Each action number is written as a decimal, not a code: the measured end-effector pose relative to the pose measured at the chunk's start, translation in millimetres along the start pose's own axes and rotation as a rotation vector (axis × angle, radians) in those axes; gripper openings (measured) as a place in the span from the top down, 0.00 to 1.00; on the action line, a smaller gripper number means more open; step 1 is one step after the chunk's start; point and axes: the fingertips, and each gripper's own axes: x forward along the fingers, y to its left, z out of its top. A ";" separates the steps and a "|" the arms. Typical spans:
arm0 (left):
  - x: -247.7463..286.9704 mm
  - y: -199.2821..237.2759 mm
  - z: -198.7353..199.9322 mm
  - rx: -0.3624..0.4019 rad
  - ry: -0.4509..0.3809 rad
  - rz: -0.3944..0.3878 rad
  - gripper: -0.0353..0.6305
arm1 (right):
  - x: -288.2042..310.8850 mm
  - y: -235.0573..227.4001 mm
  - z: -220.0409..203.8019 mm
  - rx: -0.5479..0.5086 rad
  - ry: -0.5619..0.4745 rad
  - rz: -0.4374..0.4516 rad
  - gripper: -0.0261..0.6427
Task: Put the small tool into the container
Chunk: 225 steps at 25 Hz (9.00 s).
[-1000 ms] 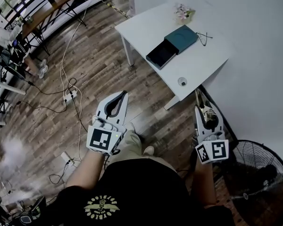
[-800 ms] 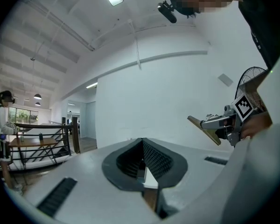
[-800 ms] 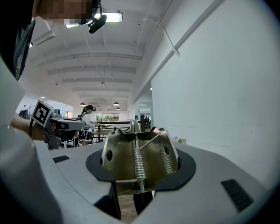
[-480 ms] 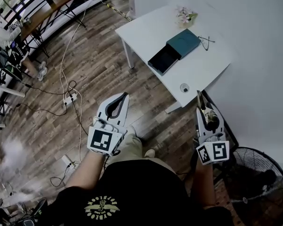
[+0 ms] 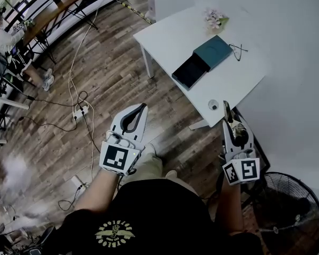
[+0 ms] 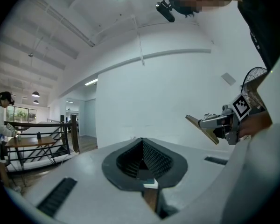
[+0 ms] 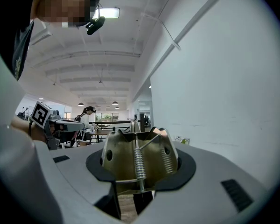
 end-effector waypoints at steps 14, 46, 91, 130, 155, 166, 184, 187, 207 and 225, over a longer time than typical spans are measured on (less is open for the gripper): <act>30.0 39.6 0.3 0.021 -0.011 -0.040 0.94 | 41.5 8.9 0.5 0.001 -0.018 -0.016 0.70; 81.0 108.5 -2.6 0.003 -0.033 -0.206 0.94 | 90.7 24.5 35.8 -0.013 -0.050 -0.180 0.70; 141.9 114.1 -26.2 -0.015 0.037 -0.204 0.94 | 148.9 -12.9 9.9 0.030 0.001 -0.136 0.70; 316.9 154.1 2.7 0.008 0.061 -0.149 0.94 | 301.4 -143.8 40.1 0.076 -0.030 -0.051 0.70; 444.7 133.0 15.6 0.036 0.012 -0.711 0.94 | 289.5 -151.2 40.4 0.137 -0.061 -0.543 0.70; 452.6 144.5 13.6 0.029 0.005 -0.834 0.94 | 317.7 -136.6 6.6 0.161 -0.020 -0.630 0.70; 470.2 161.3 11.6 0.028 0.017 -0.823 0.94 | 339.1 -143.5 -57.0 0.225 0.098 -0.631 0.70; 465.4 155.9 21.2 0.034 -0.001 -0.816 0.94 | 339.9 -146.2 -66.7 0.234 0.127 -0.603 0.70; 465.9 155.3 25.3 0.025 0.028 -0.691 0.94 | 363.2 -170.9 -115.6 0.296 0.227 -0.454 0.70; 466.3 181.6 19.0 0.034 0.059 -0.609 0.94 | 382.6 -168.9 -160.4 0.407 0.285 -0.412 0.70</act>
